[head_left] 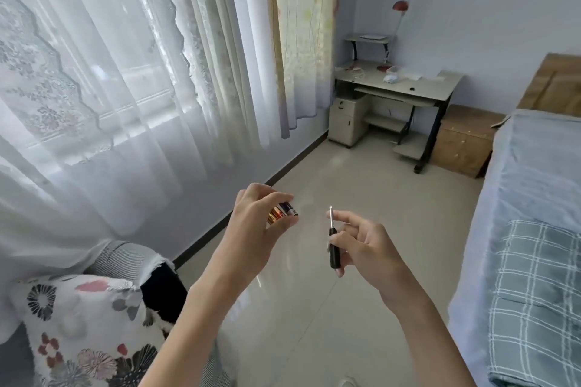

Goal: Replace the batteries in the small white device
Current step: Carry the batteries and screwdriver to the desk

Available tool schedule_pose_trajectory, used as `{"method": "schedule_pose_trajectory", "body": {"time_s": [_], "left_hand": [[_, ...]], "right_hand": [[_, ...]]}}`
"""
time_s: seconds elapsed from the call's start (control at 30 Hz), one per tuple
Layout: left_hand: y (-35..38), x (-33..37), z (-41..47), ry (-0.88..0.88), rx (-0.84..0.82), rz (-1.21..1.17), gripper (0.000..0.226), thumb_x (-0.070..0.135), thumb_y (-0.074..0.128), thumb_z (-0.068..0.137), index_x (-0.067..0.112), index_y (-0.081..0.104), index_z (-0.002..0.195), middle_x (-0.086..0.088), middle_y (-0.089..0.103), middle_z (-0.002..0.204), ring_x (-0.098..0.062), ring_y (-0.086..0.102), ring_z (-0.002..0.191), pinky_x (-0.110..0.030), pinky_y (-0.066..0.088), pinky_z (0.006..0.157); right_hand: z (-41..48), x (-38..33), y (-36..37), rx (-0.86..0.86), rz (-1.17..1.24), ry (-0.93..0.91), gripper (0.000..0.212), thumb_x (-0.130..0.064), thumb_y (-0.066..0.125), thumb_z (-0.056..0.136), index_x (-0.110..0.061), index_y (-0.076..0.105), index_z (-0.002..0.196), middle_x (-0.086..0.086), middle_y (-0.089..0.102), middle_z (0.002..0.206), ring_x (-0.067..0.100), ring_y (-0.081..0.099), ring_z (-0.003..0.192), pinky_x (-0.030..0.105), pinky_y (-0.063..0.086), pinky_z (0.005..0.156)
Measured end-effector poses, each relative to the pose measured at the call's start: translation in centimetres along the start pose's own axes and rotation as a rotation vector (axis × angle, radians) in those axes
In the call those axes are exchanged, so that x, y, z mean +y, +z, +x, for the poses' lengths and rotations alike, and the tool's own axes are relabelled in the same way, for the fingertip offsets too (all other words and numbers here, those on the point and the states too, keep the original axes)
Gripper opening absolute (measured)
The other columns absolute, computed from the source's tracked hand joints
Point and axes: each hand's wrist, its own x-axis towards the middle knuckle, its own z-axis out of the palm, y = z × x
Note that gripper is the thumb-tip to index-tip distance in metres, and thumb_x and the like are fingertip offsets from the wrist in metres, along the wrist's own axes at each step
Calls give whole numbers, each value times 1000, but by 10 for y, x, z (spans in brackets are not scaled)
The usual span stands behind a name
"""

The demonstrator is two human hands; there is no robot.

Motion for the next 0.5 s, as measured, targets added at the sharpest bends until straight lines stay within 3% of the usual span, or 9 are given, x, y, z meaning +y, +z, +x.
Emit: {"method": "schedule_pose_trajectory", "body": {"time_s": [0.23, 0.5], "left_hand": [[48, 33, 153, 131, -49, 24, 37, 38, 70, 101, 30, 70, 137, 12, 54, 127, -10, 46, 129, -5, 32, 95], [104, 62, 278, 243, -96, 7, 36, 38, 69, 102, 27, 71, 137, 12, 54, 125, -12, 49, 126, -20, 39, 103]], "right_hand": [[111, -30, -89, 124, 44, -64, 40, 6, 55, 99, -8, 63, 136, 6, 63, 69, 22, 54, 53, 35, 52, 51], [186, -33, -162, 264, 95, -42, 40, 4, 58, 100, -11, 64, 136, 12, 62, 72, 25, 56, 57, 40, 53, 57]]}}
